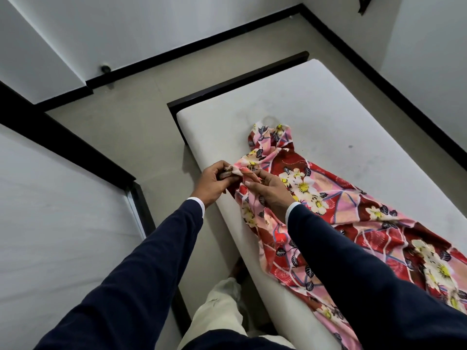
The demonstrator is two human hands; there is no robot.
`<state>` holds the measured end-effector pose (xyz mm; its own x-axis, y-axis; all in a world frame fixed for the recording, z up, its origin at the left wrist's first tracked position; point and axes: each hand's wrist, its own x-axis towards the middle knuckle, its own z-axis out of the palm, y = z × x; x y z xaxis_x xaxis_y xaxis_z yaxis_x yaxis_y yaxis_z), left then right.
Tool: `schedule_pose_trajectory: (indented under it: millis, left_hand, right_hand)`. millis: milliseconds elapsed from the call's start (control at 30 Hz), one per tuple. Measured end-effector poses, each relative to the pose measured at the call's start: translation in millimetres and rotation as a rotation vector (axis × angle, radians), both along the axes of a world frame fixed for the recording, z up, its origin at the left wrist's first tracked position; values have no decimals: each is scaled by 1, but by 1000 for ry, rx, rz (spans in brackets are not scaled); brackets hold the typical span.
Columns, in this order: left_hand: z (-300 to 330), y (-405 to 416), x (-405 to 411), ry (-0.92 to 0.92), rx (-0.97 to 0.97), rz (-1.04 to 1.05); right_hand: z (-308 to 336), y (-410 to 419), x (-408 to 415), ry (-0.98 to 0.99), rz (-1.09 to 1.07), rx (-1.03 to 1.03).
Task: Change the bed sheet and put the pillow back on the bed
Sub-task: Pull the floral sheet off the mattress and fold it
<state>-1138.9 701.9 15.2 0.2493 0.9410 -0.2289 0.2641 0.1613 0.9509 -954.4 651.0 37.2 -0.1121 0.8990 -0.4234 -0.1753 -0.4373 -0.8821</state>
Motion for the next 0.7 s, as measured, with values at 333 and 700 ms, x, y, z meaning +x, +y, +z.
schedule_pose_trajectory:
  millis: [333,700]
  left_hand:
    - [6,-28,27,-65,-196,241]
    - [17,-31,22,-280,-334,183]
  right_hand:
    - [-4,-10,-6,86,-205,-56]
    - [-8,-17,-5,-192,-89,21]
